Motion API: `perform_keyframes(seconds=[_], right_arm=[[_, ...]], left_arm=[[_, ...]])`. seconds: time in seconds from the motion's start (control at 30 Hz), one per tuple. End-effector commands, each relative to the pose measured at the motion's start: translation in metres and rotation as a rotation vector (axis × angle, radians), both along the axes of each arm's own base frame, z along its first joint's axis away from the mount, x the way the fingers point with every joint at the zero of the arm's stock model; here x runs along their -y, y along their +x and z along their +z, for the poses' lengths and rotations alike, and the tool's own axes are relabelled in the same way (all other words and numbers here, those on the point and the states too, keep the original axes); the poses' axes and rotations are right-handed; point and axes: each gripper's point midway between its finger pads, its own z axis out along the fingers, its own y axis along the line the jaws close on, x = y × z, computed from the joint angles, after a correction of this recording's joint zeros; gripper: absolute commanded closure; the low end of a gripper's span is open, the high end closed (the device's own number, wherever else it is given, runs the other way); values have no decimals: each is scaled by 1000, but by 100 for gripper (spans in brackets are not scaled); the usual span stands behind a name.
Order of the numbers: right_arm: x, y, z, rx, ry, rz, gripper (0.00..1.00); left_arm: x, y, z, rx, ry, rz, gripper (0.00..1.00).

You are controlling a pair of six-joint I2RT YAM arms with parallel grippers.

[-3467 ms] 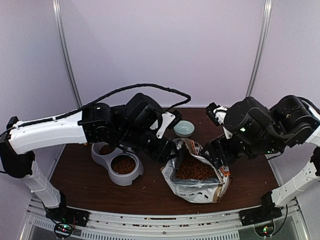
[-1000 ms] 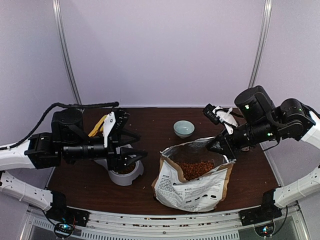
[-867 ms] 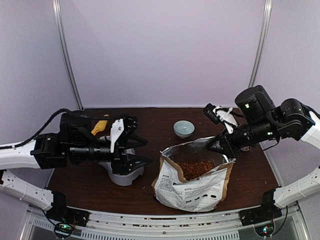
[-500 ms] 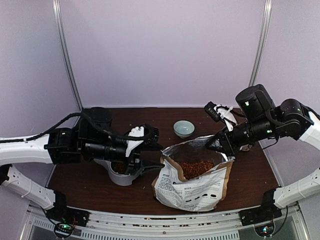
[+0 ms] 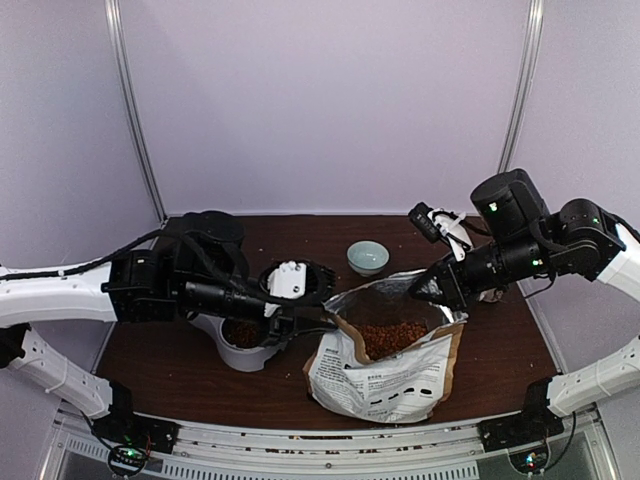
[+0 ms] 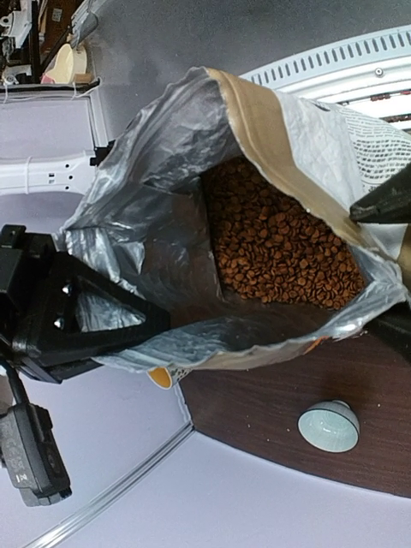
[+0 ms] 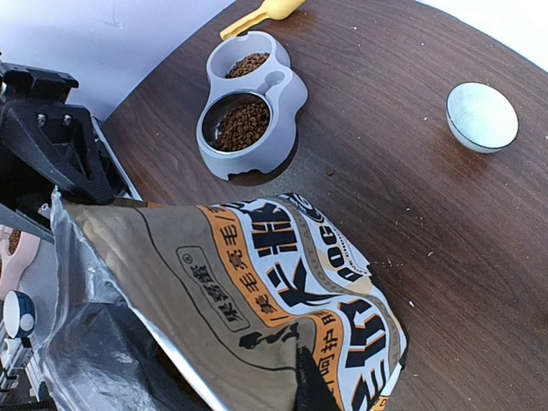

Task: Serve the pet food
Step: Close the seal on the pet food bag with both arms.

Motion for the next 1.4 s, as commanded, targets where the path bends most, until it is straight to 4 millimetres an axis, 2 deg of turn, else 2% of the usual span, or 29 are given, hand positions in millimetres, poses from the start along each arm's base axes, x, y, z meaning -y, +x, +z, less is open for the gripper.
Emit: perform_keyframes(seconds=[0.0, 0.1, 0.4, 0.47, 0.53, 0.6, 0.73, 0.83, 0.87, 0.93, 1.03, 1.13, 1.2, 1.27, 1.37], right_arm=[[-7, 5, 26, 48, 107, -6, 91], [-7, 5, 26, 50, 108, -7, 91], [-6, 5, 23, 50, 109, -9, 90], [-6, 5, 23, 52, 106, -8, 88], [-4, 5, 25, 59, 100, -9, 85], [-1, 4, 30, 74, 93, -5, 75], [6, 1, 44, 103, 82, 15, 45], [7, -5, 58, 130, 89, 43, 30], [7, -8, 64, 143, 97, 59, 21], [6, -13, 76, 175, 113, 81, 13], [-2, -26, 92, 218, 126, 135, 11], [-15, -45, 98, 250, 109, 214, 10], [-25, -55, 92, 253, 78, 262, 11], [-36, -65, 77, 250, 27, 308, 13], [-48, -70, 54, 242, -51, 342, 18]], left_arm=[[6, 4, 21, 34, -40, -1, 71], [6, 4, 21, 21, -35, -1, 79], [8, 1, 20, -26, -34, -1, 93], [8, 0, 20, -41, -34, -1, 99], [8, 1, 19, -61, -35, 10, 100], [6, 3, 18, -75, -33, 35, 100], [-2, 17, 18, -103, -43, 142, 100], [-11, 27, 24, -132, -62, 235, 100], [-14, 29, 28, -144, -72, 256, 100], [-20, 32, 35, -175, -100, 289, 100], [-25, 34, 45, -217, -133, 314, 100], [-27, 35, 56, -250, -174, 329, 100], [-28, 36, 62, -259, -199, 333, 100], [-30, 37, 66, -264, -219, 337, 100], [-33, 39, 68, -263, -230, 347, 100]])
